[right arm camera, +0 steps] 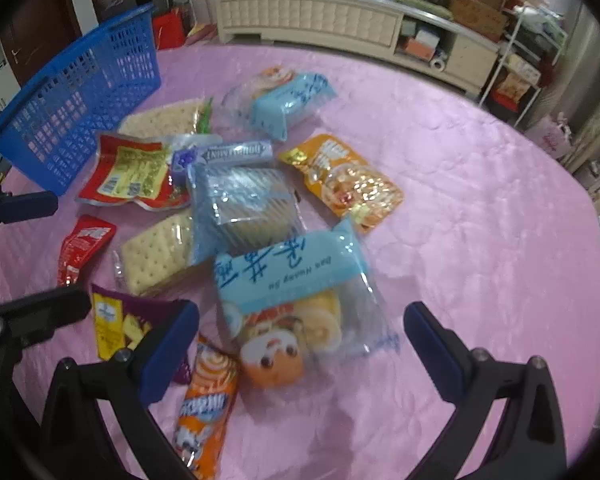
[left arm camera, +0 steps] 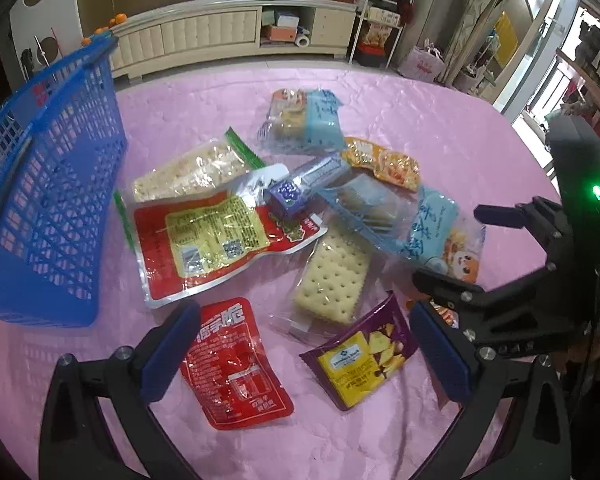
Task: Organize snacks
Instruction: 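Grasp the orange stick snack with the left gripper while the right grasps the light-blue bread bag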
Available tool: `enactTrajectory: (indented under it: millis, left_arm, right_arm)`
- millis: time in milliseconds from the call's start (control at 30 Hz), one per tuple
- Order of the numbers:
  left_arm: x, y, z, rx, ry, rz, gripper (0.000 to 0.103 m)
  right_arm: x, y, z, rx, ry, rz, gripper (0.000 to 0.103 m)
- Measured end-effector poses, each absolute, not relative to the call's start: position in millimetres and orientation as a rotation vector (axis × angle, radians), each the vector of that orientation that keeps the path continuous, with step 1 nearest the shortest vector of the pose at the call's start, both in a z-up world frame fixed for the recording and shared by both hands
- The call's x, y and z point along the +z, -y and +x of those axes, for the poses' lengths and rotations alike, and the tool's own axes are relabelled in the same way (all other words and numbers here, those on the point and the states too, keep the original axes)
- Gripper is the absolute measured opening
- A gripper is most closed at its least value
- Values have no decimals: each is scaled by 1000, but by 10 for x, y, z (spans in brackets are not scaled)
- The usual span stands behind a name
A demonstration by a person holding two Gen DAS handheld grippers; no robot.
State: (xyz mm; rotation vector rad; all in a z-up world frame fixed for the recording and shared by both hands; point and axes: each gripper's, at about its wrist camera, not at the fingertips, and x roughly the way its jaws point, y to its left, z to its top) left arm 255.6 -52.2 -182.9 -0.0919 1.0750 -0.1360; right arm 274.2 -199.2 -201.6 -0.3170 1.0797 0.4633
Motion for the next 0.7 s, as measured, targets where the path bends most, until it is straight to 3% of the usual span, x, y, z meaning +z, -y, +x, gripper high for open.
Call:
enactTrajectory:
  millis: [133,267,700]
  left_arm:
    - [-1899,505,2578,-138,-1096,-105,103]
    - [-1903,497,2563,-131,-1112,-130,103]
    - [-1545,862,2204,-153,-1077,-118,103]
  right_arm:
    - [-2097,1929,2816,509,-1086,-331,101]
    - [-2093,1949,2783,496,-1035,-338,81]
    - [-1519,2381,2161,427,-938,-243,79]
